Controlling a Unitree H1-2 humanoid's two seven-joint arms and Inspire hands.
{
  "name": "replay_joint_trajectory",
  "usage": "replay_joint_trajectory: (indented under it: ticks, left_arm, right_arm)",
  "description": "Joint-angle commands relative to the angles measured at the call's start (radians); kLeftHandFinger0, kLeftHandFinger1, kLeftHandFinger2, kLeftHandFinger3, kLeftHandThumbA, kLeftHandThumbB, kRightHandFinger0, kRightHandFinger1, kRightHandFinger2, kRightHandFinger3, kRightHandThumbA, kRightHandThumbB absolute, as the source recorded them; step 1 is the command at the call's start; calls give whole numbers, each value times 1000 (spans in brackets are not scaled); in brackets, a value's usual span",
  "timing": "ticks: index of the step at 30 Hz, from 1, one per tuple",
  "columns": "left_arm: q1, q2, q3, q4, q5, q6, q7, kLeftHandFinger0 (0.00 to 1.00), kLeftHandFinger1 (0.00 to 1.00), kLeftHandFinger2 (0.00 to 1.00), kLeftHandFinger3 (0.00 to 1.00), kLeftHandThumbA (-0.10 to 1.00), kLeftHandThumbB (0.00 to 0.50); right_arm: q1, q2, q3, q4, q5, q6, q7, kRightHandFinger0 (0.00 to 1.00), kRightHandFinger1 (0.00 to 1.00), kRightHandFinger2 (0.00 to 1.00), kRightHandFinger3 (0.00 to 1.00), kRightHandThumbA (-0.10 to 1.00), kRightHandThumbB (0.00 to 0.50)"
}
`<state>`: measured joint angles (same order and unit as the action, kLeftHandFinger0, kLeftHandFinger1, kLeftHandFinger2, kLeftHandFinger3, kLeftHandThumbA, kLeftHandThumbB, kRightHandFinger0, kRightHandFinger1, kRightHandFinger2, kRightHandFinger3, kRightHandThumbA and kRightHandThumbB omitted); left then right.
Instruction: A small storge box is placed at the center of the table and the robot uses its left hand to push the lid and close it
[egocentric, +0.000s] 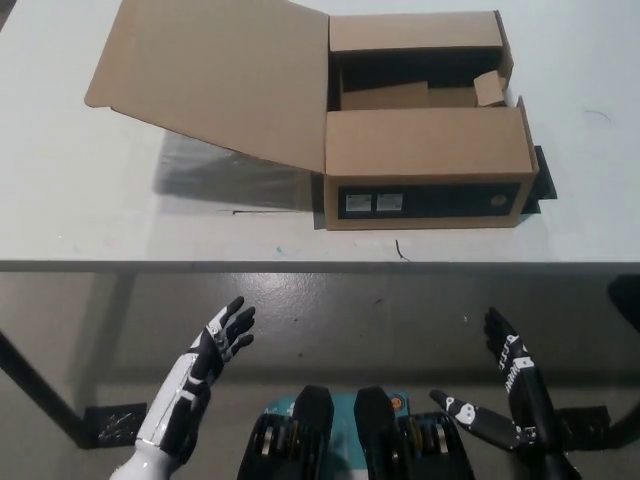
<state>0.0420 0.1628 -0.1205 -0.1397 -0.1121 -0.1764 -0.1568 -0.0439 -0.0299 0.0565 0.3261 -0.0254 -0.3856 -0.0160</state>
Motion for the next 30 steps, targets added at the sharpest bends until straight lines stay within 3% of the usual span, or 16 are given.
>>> replay_joint_trajectory:
  ticks: [1,2,4,11,21,30]
  left_arm:
    - [-15,63,8,-198,-461,102,-174,1000,1000,1000,1000,1000,420]
    - [-35,70,23,-210,-539,138,-184,1000,1000,1000,1000,1000,465]
    - [-60,73,54,-227,-650,195,-174,1000,1000,1000,1000,1000,499]
    - [-144,56,130,-193,-888,296,-169,1000,1000,1000,1000,1000,500]
    - [-241,-4,216,-34,-1024,401,-165,1000,1000,1000,1000,1000,500]
    - [-288,-27,254,65,-1014,432,-186,1000,1000,1000,1000,1000,489]
  right_arm:
    - [-13,-5,4,-7,-7,-84,-6,1000,1000,1000,1000,1000,348]
    - [-13,-5,5,-7,-9,-84,-8,1000,1000,1000,1000,1000,347]
    - [-10,-4,7,-7,-12,-84,-11,1000,1000,1000,1000,1000,346]
    - [-12,-5,7,-9,-15,-84,-15,1000,1000,1000,1000,1000,343]
    - [-13,-4,17,-7,-27,-84,-22,1000,1000,1000,1000,1000,335]
    - [-20,-6,17,-3,-29,-84,-26,1000,1000,1000,1000,1000,347]
